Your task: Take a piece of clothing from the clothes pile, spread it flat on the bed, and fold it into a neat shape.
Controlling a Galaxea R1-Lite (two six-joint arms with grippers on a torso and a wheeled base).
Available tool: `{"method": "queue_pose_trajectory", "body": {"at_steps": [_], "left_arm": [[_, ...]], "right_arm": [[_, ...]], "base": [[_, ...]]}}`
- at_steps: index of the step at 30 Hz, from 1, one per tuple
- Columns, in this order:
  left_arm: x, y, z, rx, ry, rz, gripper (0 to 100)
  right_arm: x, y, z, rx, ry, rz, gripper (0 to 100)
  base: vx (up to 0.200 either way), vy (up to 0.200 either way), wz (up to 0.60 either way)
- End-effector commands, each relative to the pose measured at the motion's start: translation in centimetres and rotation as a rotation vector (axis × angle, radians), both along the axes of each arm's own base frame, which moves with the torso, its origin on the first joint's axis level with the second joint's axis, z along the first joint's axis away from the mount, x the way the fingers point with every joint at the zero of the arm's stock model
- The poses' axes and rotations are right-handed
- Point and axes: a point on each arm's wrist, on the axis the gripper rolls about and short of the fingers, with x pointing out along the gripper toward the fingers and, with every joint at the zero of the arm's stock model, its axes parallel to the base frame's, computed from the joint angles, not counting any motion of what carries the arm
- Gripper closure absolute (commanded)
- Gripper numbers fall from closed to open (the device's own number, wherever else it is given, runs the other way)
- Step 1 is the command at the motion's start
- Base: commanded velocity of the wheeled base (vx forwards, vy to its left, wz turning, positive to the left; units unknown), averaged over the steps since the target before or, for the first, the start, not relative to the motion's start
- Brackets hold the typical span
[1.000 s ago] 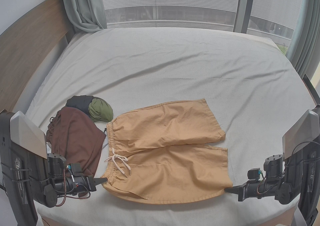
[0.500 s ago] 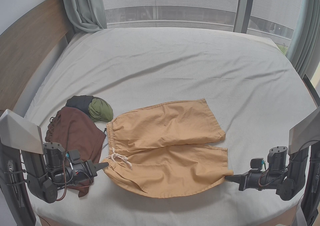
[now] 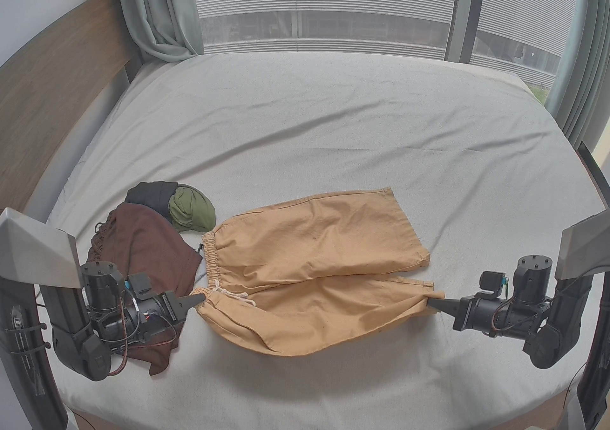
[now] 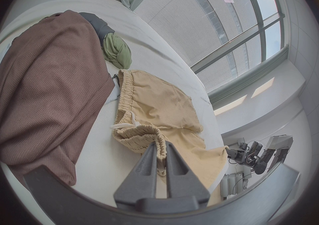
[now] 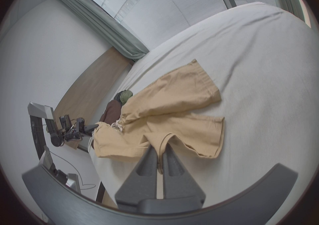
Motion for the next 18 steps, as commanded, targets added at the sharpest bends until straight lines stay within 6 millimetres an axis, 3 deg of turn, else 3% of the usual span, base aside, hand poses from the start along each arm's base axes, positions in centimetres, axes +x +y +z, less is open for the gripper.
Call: {"method": "queue_pose_trajectory", "body": {"at_steps": [1,18], "left_arm": [[0.2,0.0,0.0,0.003,-0.008,0.013,100],[1.4,-0.4,0.5,-0.043,-0.017,0.084,100]], "right_arm": [[1.2,0.3,0.8,0.016,-0.06,-0.019,100],[4.5,0.2,2.6,0.089,-0.163,-0.066,100]], "base": [[0.0,0.0,0.0],[0.0,0.0,0.0]]}}
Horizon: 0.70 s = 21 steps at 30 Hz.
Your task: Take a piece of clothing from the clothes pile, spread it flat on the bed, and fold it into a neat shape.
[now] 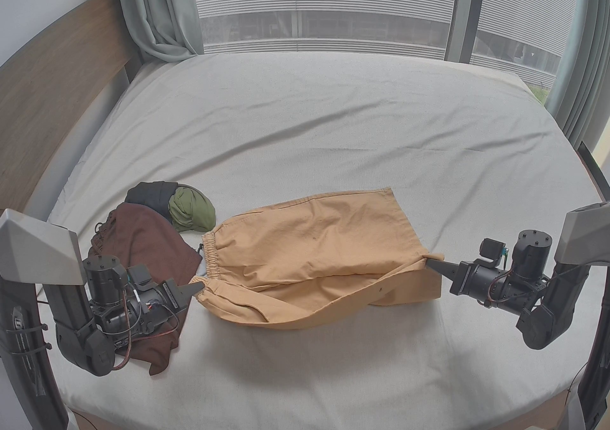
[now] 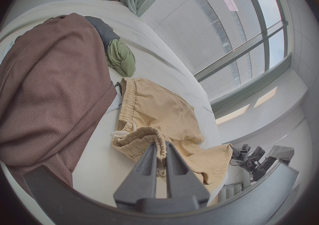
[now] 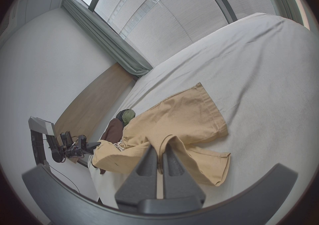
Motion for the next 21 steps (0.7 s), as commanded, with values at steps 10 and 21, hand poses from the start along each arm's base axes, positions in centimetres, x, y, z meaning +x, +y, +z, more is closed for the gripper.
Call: {"method": "queue_pose_trajectory", "body": {"at_steps": [10,21], "left_arm": [[0.7,-0.4,0.5,-0.026,-0.018,0.033,100],[1.9,-0.8,1.2,-0.05,-0.059,0.109,100]], "right_arm": [[1.9,-0.4,1.3,0.043,-0.065,-0.031,100],[4.3,-0.4,2.7,0.093,-0.138,-0.046,100]], "base": [[0.0,0.0,0.0],[0.0,0.0,0.0]]}}
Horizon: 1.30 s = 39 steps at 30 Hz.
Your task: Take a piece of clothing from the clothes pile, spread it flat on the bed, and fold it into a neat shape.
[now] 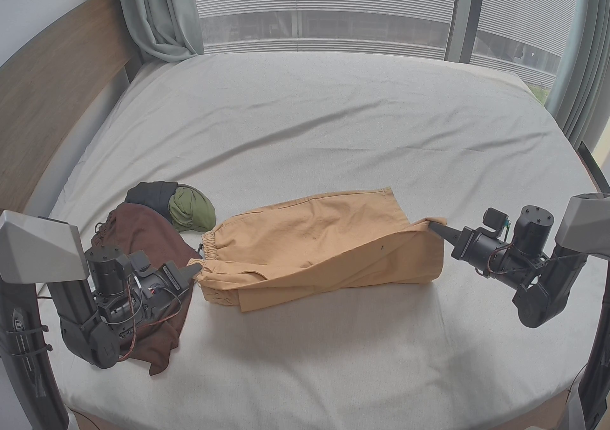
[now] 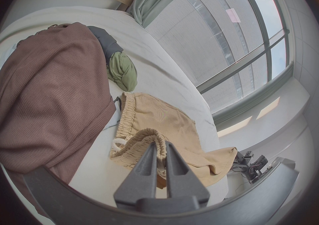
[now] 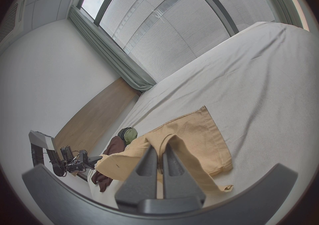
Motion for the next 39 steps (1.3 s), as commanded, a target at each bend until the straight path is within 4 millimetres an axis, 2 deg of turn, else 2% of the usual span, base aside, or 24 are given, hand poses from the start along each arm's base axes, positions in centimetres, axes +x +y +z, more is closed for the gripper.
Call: {"method": "queue_pose_trajectory", "body": {"at_steps": [1,17,27,34,39], "left_arm": [[0.4,-0.3,0.4,-0.017,-0.018,0.001,100],[1.4,-0.2,0.5,-0.053,-0.026,0.063,100],[2.2,-0.2,0.6,-0.09,-0.031,0.124,100],[2.8,-0.2,0.8,-0.102,-0.048,0.146,100],[3.9,-0.3,0.4,-0.102,-0.064,0.186,100]], "right_arm": [[0.9,0.1,0.4,0.007,-0.021,-0.002,100],[4.8,1.2,1.3,0.008,-0.035,0.011,100],[7.1,1.5,3.3,0.011,-0.052,0.011,100],[8.0,1.8,3.4,0.009,-0.04,0.012,100],[9.4,1.6,2.9,0.006,-0.023,0.003,100]], "base": [[0.0,0.0,0.0],[0.0,0.0,0.0],[0.0,0.0,0.0],[0.0,0.0,0.0],[0.0,0.0,0.0]]}}
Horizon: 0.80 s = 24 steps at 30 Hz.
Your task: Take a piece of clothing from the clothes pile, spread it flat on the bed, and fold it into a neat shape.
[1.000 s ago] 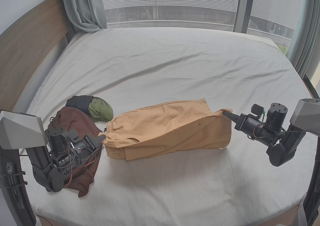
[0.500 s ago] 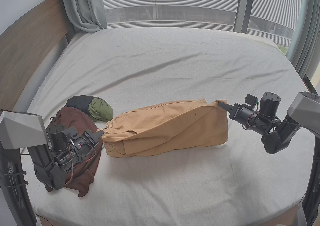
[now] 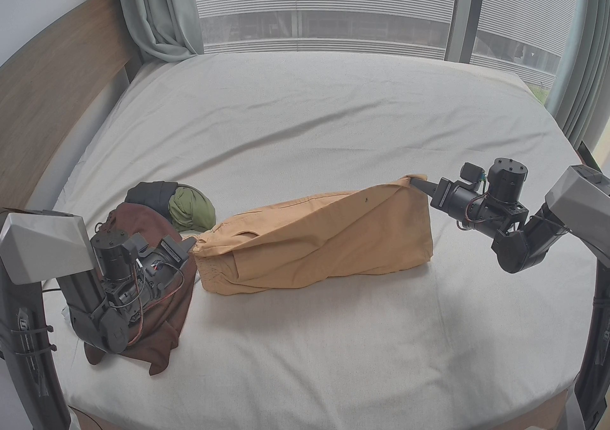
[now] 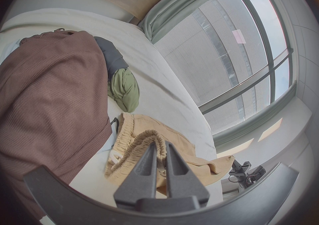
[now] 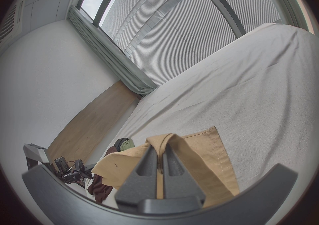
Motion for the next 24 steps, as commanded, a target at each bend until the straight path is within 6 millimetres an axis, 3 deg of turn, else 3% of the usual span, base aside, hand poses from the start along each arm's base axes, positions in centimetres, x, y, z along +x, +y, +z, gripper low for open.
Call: {"method": "queue_pose_trajectory", "body": {"at_steps": [1,10,24], "left_arm": [[0.7,-0.1,-0.5,0.001,-0.004,0.015,100],[2.4,-0.4,-2.1,0.011,-0.001,0.05,100],[4.2,-0.4,-2.9,0.004,-0.03,0.055,100]], "right_arm": [[1.0,-0.1,-0.6,-0.001,0.008,-0.005,100],[3.1,0.3,-1.9,-0.007,0.038,-0.01,100],[5.3,0.9,-3.6,-0.011,0.049,-0.028,100]], "base": [[0.0,0.0,0.0],[0.0,0.0,0.0],[0.0,0.0,0.0]]}}
